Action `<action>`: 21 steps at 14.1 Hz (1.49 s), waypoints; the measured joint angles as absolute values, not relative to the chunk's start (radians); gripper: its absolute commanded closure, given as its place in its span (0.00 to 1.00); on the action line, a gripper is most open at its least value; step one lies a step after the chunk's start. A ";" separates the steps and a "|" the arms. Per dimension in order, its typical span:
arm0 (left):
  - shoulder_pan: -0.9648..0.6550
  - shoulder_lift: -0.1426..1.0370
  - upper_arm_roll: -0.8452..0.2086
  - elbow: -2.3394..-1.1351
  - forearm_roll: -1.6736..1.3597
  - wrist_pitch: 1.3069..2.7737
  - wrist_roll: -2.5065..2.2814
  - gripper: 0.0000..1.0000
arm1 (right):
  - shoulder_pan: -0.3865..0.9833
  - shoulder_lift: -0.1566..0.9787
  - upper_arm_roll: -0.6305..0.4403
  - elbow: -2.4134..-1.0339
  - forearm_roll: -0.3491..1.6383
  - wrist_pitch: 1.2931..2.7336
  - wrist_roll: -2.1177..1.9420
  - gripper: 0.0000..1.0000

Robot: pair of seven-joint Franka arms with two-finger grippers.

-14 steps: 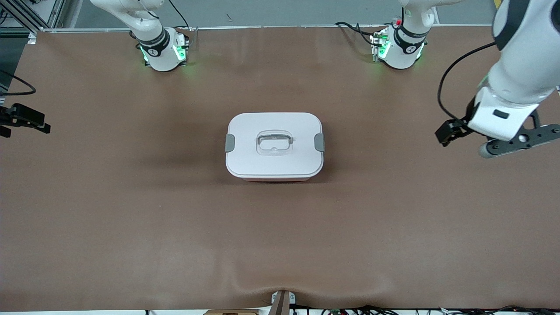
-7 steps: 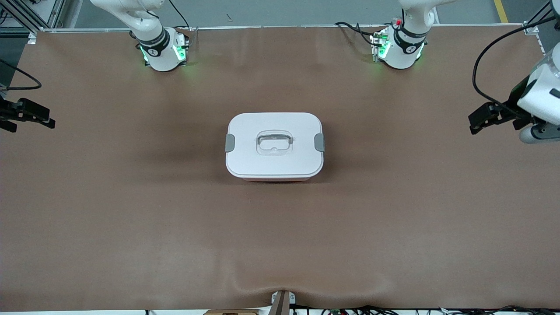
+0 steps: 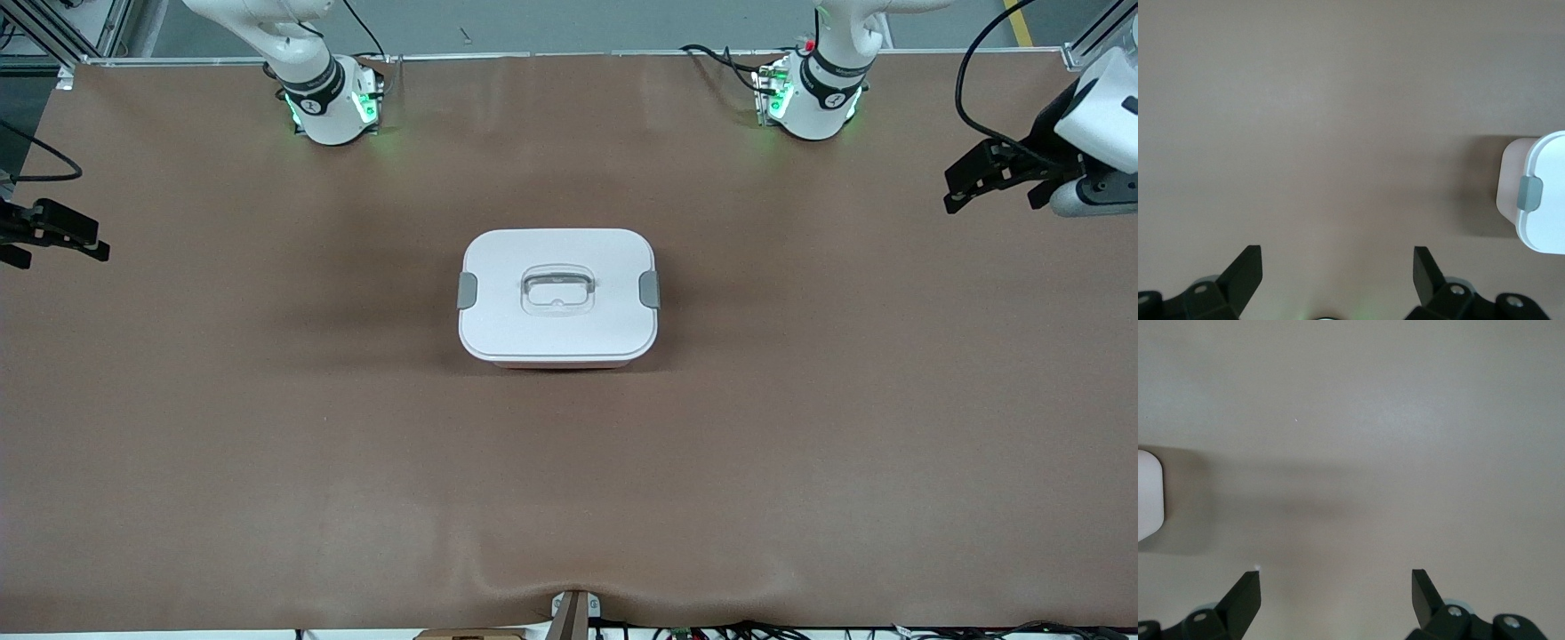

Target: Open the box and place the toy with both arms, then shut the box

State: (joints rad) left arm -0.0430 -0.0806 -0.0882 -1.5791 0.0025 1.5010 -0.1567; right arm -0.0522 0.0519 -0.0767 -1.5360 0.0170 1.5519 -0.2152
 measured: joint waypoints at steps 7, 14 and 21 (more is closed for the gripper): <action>-0.060 -0.144 -0.086 -1.659 0.001 1.540 -0.146 0.00 | -0.053 0.049 -0.077 -1.535 0.017 1.552 -0.214 0.00; -0.056 -0.122 -0.076 -1.641 0.001 1.551 -0.078 0.00 | -0.053 0.049 -0.077 -1.535 0.017 1.552 -0.213 0.00; -0.054 -0.097 -0.073 -1.615 0.001 1.551 -0.078 0.00 | -0.053 0.049 -0.077 -1.536 0.017 1.552 -0.213 0.00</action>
